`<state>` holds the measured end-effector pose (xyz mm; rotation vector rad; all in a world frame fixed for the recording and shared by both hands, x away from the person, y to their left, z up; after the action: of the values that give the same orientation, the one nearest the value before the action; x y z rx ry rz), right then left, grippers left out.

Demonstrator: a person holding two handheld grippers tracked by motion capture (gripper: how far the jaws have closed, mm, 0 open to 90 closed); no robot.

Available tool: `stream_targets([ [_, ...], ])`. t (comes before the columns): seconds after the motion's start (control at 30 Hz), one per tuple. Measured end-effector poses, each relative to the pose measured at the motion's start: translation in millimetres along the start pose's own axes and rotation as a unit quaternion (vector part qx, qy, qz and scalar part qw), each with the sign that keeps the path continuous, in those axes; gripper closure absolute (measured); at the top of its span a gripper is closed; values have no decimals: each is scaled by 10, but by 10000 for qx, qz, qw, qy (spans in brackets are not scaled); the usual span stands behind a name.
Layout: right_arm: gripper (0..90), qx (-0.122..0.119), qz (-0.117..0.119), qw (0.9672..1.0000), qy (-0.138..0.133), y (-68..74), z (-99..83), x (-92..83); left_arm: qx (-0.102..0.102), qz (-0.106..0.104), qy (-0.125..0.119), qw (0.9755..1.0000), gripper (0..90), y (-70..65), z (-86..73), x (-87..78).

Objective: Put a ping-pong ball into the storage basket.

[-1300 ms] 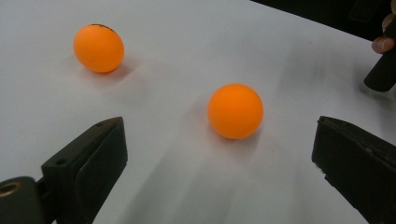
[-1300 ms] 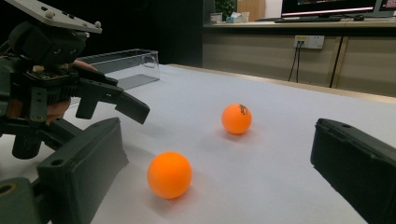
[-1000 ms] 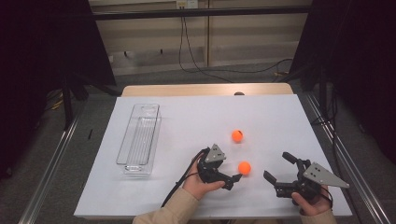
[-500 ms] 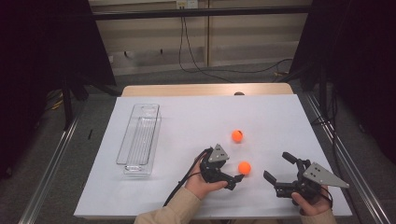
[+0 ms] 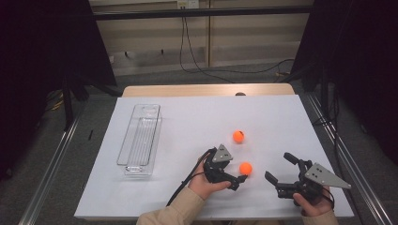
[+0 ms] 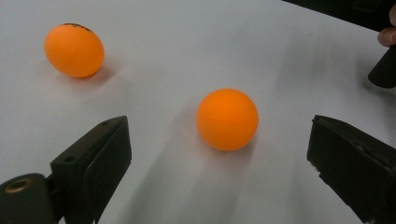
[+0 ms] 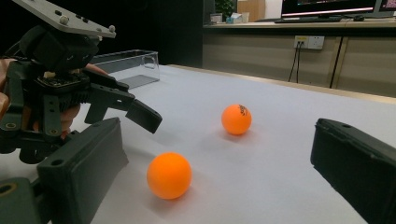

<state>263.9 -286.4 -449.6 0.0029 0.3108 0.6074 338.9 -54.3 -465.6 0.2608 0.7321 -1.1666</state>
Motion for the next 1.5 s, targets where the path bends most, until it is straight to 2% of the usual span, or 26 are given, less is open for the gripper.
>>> stream_targets([
  [0.7, 25, -2, 8, 10000, 6, -1, -2, 7, -12, -26, 61, 10000, 78, -15, 24, 60],
  [0.9, 25, -2, 8, 10000, 6, -1, -2, 7, 60, -33, 103, 9999, 81, -27, 46, 79],
  [1.5, 27, -4, 9, 10000, 0, -3, -2, 9, 78, -96, 182, 9998, 136, -43, 84, 160],
])
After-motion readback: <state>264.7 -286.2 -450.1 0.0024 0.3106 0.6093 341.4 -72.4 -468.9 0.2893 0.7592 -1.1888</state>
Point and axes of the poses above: each handheld gripper's, and its own axes: x roughly forward along the jaws, z roughly out of its top, y roughly to its left, the point moved 3 cm from there along x, roughly forward along the jaws, and after that the axes turned 7 degrees about y, right-handed, at the moved point
